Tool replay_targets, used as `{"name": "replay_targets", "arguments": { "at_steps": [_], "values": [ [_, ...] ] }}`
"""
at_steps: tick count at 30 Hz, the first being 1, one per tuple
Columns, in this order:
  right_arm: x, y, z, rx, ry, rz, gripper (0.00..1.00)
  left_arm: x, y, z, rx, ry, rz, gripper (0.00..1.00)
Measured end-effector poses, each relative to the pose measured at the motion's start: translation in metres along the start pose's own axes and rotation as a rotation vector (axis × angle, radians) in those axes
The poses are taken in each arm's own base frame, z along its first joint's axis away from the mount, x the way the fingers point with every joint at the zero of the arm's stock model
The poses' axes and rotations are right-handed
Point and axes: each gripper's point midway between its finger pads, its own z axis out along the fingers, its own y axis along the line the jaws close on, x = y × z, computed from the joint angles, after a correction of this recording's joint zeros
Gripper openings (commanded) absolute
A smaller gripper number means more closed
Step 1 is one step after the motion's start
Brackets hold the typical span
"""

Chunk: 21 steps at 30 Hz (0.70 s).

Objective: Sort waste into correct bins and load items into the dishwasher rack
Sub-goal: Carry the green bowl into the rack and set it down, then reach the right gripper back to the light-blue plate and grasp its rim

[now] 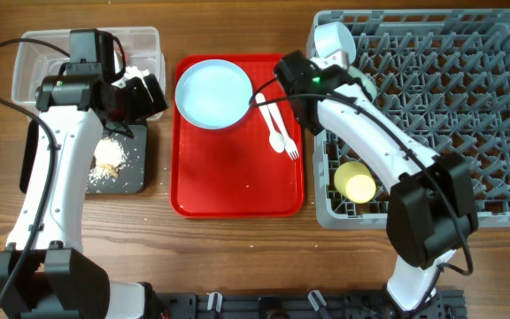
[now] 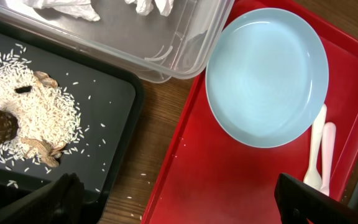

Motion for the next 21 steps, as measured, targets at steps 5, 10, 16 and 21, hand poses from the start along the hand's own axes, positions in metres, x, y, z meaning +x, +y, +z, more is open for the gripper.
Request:
{"name": "replay_targets", "arguments": {
  "at_steps": [5, 10, 16, 21],
  "values": [
    [0.007, 0.025, -0.011, -0.105, 0.016, -0.049, 0.61, 0.000, 0.000, 0.000, 0.000, 0.000, 0.000, 1.00],
    [0.015, 0.032, -0.016, -0.164, 0.053, -0.078, 0.73, 0.000, 0.000, 0.000, 0.000, 0.000, 0.000, 1.00],
    [-0.026, 0.023, -0.053, -0.313, -0.033, 0.029, 1.00, 0.000, 0.000, 0.000, 0.000, 0.000, 0.000, 1.00],
    [-0.078, 0.032, -0.104, -0.587, -0.209, 0.109, 1.00, 0.000, 0.000, 0.000, 0.000, 0.000, 0.000, 1.00]
  ]
}}
